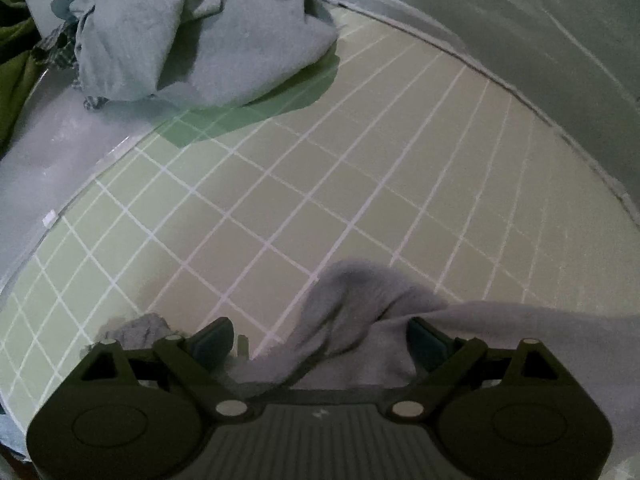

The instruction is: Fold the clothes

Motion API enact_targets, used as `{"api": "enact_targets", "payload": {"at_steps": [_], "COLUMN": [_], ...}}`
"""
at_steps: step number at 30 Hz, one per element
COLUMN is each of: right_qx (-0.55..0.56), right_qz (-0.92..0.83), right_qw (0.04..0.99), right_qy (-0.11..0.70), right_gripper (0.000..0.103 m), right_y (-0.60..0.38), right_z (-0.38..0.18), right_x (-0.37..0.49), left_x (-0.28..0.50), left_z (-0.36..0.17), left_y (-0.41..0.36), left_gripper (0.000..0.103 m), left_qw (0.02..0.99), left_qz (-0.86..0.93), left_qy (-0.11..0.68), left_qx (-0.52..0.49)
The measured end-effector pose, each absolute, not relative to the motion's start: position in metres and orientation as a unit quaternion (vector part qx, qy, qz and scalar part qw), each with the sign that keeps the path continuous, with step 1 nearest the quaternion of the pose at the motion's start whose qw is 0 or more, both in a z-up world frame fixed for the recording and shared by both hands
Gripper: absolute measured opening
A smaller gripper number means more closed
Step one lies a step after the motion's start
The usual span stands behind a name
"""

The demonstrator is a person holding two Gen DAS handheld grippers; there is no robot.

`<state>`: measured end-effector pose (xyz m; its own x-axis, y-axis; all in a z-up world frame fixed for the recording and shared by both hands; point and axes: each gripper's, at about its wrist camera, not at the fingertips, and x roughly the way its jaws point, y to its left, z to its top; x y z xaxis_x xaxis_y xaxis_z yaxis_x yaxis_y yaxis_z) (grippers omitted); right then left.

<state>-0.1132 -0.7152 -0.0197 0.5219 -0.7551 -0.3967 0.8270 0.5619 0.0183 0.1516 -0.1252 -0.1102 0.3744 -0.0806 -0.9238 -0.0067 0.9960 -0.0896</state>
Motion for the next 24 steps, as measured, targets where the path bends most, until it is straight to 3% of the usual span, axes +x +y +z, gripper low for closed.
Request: {"api": "enact_targets", "payload": {"at_steps": [1,2,6,8,12,15,21,23,24], "right_qx": [0.088,0.099,0.155,0.19,0.23,0.268,0.272,0.273,0.274], "right_qz": [-0.483,-0.493,-0.51,-0.497,-0.461,-0.429,-0.381,-0.373,-0.37], "right_qw": [0.849,0.837,0.798,0.794,0.793,0.795,0.811,0.816,0.818], "right_qy": [0.197,0.217,0.281,0.294,0.324,0.336,0.352,0.348,0.344], "right_gripper": [0.012,0.032,0.047,0.062,0.067,0.069,0.069,0.07,0.07], "right_y": [-0.721,-0.722,-0.718,-0.699,-0.65,-0.624,-0.6,-0.597,-0.599], "right_z": [-0.025,-0.035,-0.071,-0.088,-0.119,-0.135,-0.136,-0.132,-0.129], "right_x": [-0.122,-0.131,-0.169,-0.179,-0.172,-0.165,-0.135,-0.127,-0.126], "left_x": [0.15,0.149,0.145,0.146,0.149,0.155,0.167,0.167,0.168], "left_z": [-0.108,-0.105,-0.096,-0.095,-0.099,-0.104,-0.115,-0.12,-0.122], "left_y": [-0.125,-0.124,-0.109,-0.099,-0.079,-0.079,-0.099,-0.109,-0.114], "left_gripper": [0.093,0.093,0.093,0.093,0.09,0.082,0.082,0.07,0.057], "left_qw": [0.831,0.833,0.844,0.846,0.845,0.843,0.834,0.83,0.829], "left_qz": [-0.026,-0.029,-0.023,-0.013,0.009,-0.015,-0.087,-0.102,-0.109], "left_qy": [0.555,0.551,0.533,0.529,0.527,0.528,0.535,0.539,0.541], "left_qx": [-0.041,-0.043,-0.062,-0.067,-0.088,-0.101,-0.103,-0.098,-0.095]}}
